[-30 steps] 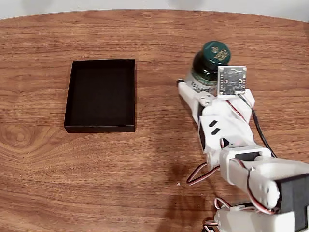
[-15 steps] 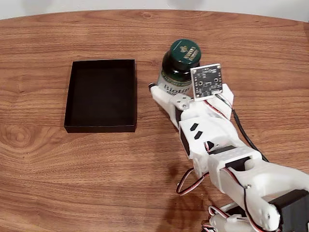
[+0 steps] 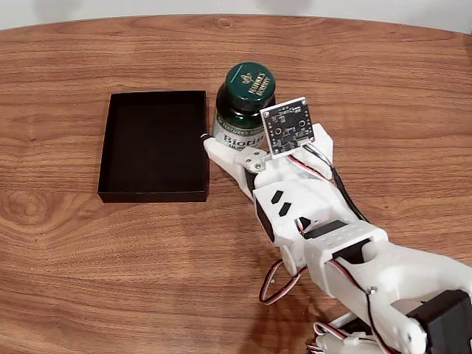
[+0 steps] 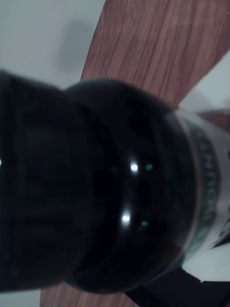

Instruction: Pick up the pill bottle and place it in the black box.

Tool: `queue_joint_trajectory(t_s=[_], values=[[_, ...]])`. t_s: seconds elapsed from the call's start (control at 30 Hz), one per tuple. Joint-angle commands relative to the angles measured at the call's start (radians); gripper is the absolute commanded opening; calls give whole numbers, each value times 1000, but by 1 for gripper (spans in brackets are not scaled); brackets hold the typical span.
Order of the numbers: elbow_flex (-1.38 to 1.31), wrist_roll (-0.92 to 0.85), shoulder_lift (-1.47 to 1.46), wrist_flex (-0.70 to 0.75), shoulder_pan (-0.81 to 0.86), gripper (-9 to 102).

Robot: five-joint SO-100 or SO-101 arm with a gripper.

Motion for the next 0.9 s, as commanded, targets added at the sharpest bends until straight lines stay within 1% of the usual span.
queue_joint_trajectory(t_s=[0.0,0.23,0.87], values=[[-94,9,15,-60,-15,10],[-118,26,-58,-104,-43,9],[-325,63,-305,-184,-176,9]])
